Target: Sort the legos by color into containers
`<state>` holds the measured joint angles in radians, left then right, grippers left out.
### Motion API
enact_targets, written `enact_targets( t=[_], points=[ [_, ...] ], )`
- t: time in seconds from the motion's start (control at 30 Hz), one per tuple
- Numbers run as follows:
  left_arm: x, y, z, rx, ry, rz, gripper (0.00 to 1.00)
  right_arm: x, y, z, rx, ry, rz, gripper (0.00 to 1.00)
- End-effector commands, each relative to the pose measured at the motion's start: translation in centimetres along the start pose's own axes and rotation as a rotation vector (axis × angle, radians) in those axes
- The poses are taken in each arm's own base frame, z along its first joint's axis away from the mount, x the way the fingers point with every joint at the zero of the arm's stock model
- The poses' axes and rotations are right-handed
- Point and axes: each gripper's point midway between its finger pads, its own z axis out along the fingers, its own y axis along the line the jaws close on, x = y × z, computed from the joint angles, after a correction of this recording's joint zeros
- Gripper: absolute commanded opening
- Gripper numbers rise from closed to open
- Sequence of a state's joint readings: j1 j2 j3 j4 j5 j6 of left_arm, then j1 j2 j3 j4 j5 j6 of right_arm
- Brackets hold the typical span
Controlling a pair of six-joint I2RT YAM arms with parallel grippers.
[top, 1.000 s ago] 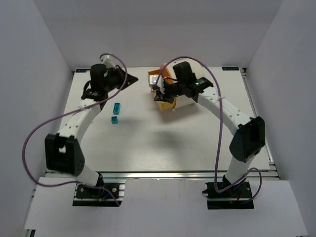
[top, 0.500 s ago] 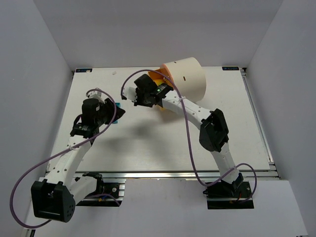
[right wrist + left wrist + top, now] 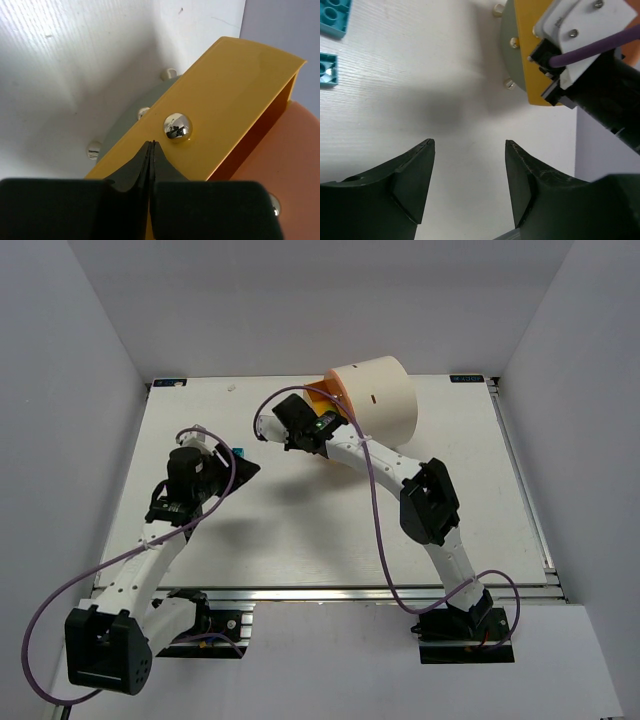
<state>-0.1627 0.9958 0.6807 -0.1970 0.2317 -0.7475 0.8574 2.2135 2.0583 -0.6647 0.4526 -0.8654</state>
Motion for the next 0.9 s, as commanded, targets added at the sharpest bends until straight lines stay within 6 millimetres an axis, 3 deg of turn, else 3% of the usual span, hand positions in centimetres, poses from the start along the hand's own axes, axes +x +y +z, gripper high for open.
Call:
enact_targets(
  t=[0.0, 0.1, 0.37, 0.67, 0.77, 0.87],
  points=[
    [-0.6, -2.1, 0.3, 0.112, -0.015, -0.035, 0.68, 2.0, -1.7, 0.4, 0.072, 0.080, -0.022, 0.00],
    [0.0, -3.6, 0.9, 0.186, 0.002, -0.075, 0.72, 3.1, -2.0, 0.8, 0.074, 0.108, -0.025, 0.00],
    [0.5, -5.4, 2.5, 0.312, 0.054, -0.137, 0.73, 5.5, -3.0, 1.5, 0.090, 0.171, -0.049, 0.00],
    [0.9, -5.2, 4.3, 0.337, 0.087, -0.178, 0.74, 7.2, -3.7, 1.8, 0.093, 0.205, -0.053, 0.00],
    [1.3, -5.1, 5.2, 0.359, 0.102, -0.212, 0.74, 7.0, -3.8, 1.6, 0.078, 0.182, -0.042, 0.00],
    [2.1, -4.9, 6.6, 0.372, 0.129, -0.249, 0.73, 5.5, -4.2, 0.0, 0.030, 0.096, 0.012, 0.00]
  ],
)
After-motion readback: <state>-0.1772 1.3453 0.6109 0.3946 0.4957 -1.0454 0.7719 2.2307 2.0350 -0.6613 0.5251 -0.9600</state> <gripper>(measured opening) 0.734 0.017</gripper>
